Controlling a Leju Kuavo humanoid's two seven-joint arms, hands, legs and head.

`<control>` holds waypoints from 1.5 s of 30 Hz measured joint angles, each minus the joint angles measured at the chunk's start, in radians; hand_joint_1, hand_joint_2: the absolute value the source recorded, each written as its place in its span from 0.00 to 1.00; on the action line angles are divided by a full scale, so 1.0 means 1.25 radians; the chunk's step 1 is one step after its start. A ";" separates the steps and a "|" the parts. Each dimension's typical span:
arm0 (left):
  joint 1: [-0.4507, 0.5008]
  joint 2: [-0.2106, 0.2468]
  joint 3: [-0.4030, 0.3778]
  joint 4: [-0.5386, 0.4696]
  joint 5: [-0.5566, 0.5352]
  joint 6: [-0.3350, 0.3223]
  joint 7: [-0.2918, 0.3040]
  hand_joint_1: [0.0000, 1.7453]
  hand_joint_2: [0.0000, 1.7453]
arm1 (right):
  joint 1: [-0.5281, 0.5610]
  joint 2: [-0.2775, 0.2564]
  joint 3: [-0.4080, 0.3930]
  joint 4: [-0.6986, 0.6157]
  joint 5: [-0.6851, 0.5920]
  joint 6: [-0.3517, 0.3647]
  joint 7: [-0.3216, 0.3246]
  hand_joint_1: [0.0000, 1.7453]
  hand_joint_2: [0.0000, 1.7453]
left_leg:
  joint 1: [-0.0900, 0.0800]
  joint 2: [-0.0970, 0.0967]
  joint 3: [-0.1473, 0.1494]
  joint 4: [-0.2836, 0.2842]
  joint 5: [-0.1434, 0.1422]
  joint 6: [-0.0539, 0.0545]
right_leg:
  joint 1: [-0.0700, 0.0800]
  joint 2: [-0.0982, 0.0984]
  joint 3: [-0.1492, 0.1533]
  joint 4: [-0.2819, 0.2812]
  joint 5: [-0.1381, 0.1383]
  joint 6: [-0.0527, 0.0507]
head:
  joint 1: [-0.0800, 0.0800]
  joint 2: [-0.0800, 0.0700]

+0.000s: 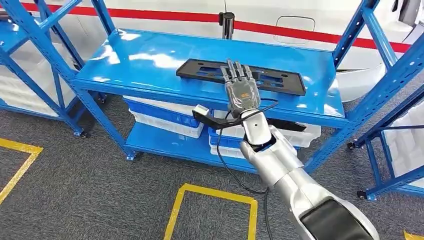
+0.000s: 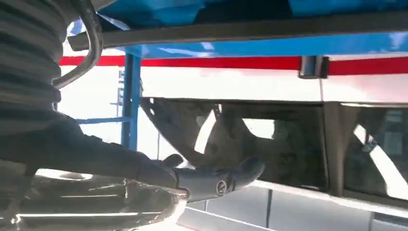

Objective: Take the parts from the cabinet and place them on the table.

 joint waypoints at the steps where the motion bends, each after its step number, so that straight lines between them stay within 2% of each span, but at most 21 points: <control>1: 0.002 0.000 0.000 0.000 0.000 0.000 0.000 0.00 0.00 | 0.001 -0.001 -0.004 0.004 0.001 0.000 0.003 0.00 1.00 | 0.002 0.002 -0.005 -0.016 0.026 -0.001 | -0.001 0.001 0.007 0.000 -0.006 0.002 | 0.000 0.000; 4: 0.003 0.000 0.000 0.000 -0.001 0.001 0.000 0.00 0.00 | -0.001 -0.003 -0.012 0.011 0.006 0.000 0.008 0.00 1.00 | 0.006 0.007 0.070 -0.221 0.164 0.001 | -0.005 0.002 0.037 0.000 -0.028 0.014 | 0.000 0.000; 5: 0.004 -0.001 0.000 0.001 -0.002 0.001 0.000 0.00 0.00 | -0.001 -0.003 -0.013 0.013 0.008 0.000 0.011 0.00 1.00 | 0.005 0.007 0.082 -0.239 0.160 0.001 | -0.003 0.001 0.034 -0.001 -0.030 0.017 | -0.001 0.000; 10: 0.003 -0.003 0.000 0.001 -0.009 0.003 0.003 0.00 0.00 | -0.004 -0.006 -0.033 0.025 0.019 -0.003 0.028 0.00 1.00 | -0.003 0.003 0.104 -0.262 0.143 0.033 | 0.008 -0.002 0.036 -0.001 -0.049 0.045 | 0.001 0.000; 11: 0.003 -0.004 0.000 0.001 -0.009 0.003 0.003 0.00 0.00 | -0.005 -0.008 -0.035 0.027 0.019 -0.002 0.029 0.00 1.00 | -0.006 0.002 0.110 -0.265 0.140 0.038 | 0.007 -0.001 0.025 0.027 -0.056 0.042 | 0.001 0.000; 14: 0.000 -0.004 0.000 0.001 -0.010 0.005 0.003 0.00 0.00 | 0.001 -0.012 -0.037 0.039 0.019 -0.001 0.030 0.00 1.00 | -0.011 0.002 0.123 -0.265 0.125 0.055 | 0.007 -0.001 -0.095 0.224 -0.110 0.029 | 0.002 0.000; 16: 0.000 -0.004 0.000 0.001 -0.011 0.006 0.003 0.00 0.00 | 0.009 -0.015 -0.041 0.049 0.020 0.001 0.031 0.00 1.00 | -0.014 -0.004 0.136 -0.265 0.115 0.056 | 0.008 -0.001 -0.137 0.257 -0.095 0.036 | 0.002 0.000; 18: 0.001 -0.005 0.000 0.001 -0.011 0.005 0.005 0.00 0.00 | 0.010 -0.017 -0.045 0.055 0.020 0.004 0.033 0.00 1.00 | -0.018 -0.008 0.155 -0.265 0.103 0.054 | 0.009 -0.001 -0.101 0.142 -0.021 0.050 | 0.002 0.000; 20: 0.001 -0.006 0.000 0.001 -0.012 0.005 0.008 0.00 0.00 | 0.009 -0.017 -0.048 0.059 0.020 0.005 0.033 0.00 1.00 | -0.019 -0.009 0.165 -0.264 0.089 0.049 | 0.011 -0.001 -0.057 0.012 0.044 0.046 | 0.002 0.000; 24: -0.003 -0.007 0.000 0.001 -0.014 0.006 0.010 0.00 0.00 | 0.007 -0.018 -0.053 0.067 0.021 0.007 0.037 0.00 1.00 | -0.019 -0.011 0.171 -0.266 0.075 0.032 | 0.019 0.000 -0.045 0.010 0.035 0.020 | 0.000 0.000; 25: -0.002 -0.004 0.000 0.000 -0.015 0.006 0.011 0.00 0.00 | 0.006 -0.017 -0.055 0.067 0.021 0.007 0.039 0.00 1.00 | -0.016 -0.010 0.170 -0.262 0.066 0.026 | 0.004 0.001 -0.037 0.001 0.036 0.012 | -0.001 0.000; 26: -0.002 -0.005 0.000 0.001 -0.016 0.006 0.011 0.00 0.00 | 0.005 -0.016 -0.056 0.067 0.022 0.006 0.041 0.00 1.00 | -0.016 -0.004 0.162 -0.238 0.057 0.019 | 0.006 0.002 -0.030 -0.003 0.032 0.007 | -0.002 0.000; 28: -0.004 -0.006 0.000 0.001 -0.018 0.006 0.011 0.00 0.00 | 0.003 -0.015 -0.056 0.070 0.022 0.006 0.041 0.00 1.00 | -0.010 -0.002 0.105 -0.133 0.017 0.008 | 0.005 0.001 -0.022 -0.002 0.025 -0.004 | -0.005 0.000; 29: -0.004 -0.006 0.000 0.000 -0.018 0.006 0.011 0.00 0.00 | 0.004 -0.015 -0.056 0.073 0.022 0.006 0.041 0.00 1.00 | -0.007 -0.001 0.057 -0.058 -0.007 0.003 | 0.005 0.001 -0.018 -0.002 0.022 -0.008 | -0.005 0.000; 30: -0.004 -0.006 0.000 0.000 -0.018 0.006 0.011 0.00 0.00 | 0.005 -0.015 -0.056 0.074 0.022 0.006 0.041 0.00 1.00 | -0.005 -0.001 0.023 -0.015 -0.012 -0.001 | 0.005 0.001 -0.015 -0.002 0.018 -0.008 | -0.006 0.000; 32: -0.001 -0.006 0.000 0.001 -0.018 0.007 0.011 0.00 0.00 | 0.008 -0.015 -0.056 0.079 0.022 0.007 0.042 0.00 1.00 | 0.001 0.002 0.011 -0.045 0.043 -0.005 | 0.004 0.003 -0.004 -0.002 0.009 -0.004 | -0.006 0.000; 34: -0.001 -0.005 0.000 0.001 -0.019 0.009 0.011 0.00 0.00 | 0.008 -0.015 -0.056 0.082 0.025 0.010 0.046 0.00 1.00 | 0.006 0.004 0.063 -0.184 0.134 -0.006 | 0.002 0.004 0.012 -0.002 -0.001 0.003 | -0.005 0.000; 35: -0.002 -0.005 0.000 0.001 -0.019 0.013 0.010 0.00 0.00 | 0.007 -0.015 -0.057 0.084 0.027 0.013 0.049 0.00 1.00 | 0.007 0.006 0.083 -0.237 0.161 -0.004 | 0.003 0.004 0.017 -0.002 -0.004 0.007 | -0.006 0.000; 37: -0.004 -0.006 0.000 0.001 -0.019 0.027 0.002 0.00 0.00 | 0.003 -0.015 -0.064 0.091 0.031 0.025 0.057 0.00 1.00 | 0.001 0.003 0.099 -0.256 0.147 0.007 | 0.012 0.005 0.012 0.000 -0.010 0.017 | -0.006 0.000; 38: -0.005 -0.008 0.000 0.001 -0.020 0.032 0.000 0.00 0.00 | 0.003 -0.016 -0.068 0.094 0.032 0.030 0.059 0.00 1.00 | 0.001 0.003 0.099 -0.259 0.149 0.007 | 0.021 0.005 0.013 0.003 -0.012 0.012 | -0.004 0.000; 45: -0.004 -0.009 0.001 0.001 -0.019 0.048 0.002 0.00 0.00 | -0.001 -0.009 -0.075 0.119 0.039 0.043 0.070 0.00 1.00 | -0.017 -0.001 0.098 -0.259 0.145 0.022 | 0.016 0.001 0.014 -0.002 -0.012 0.017 | -0.004 0.000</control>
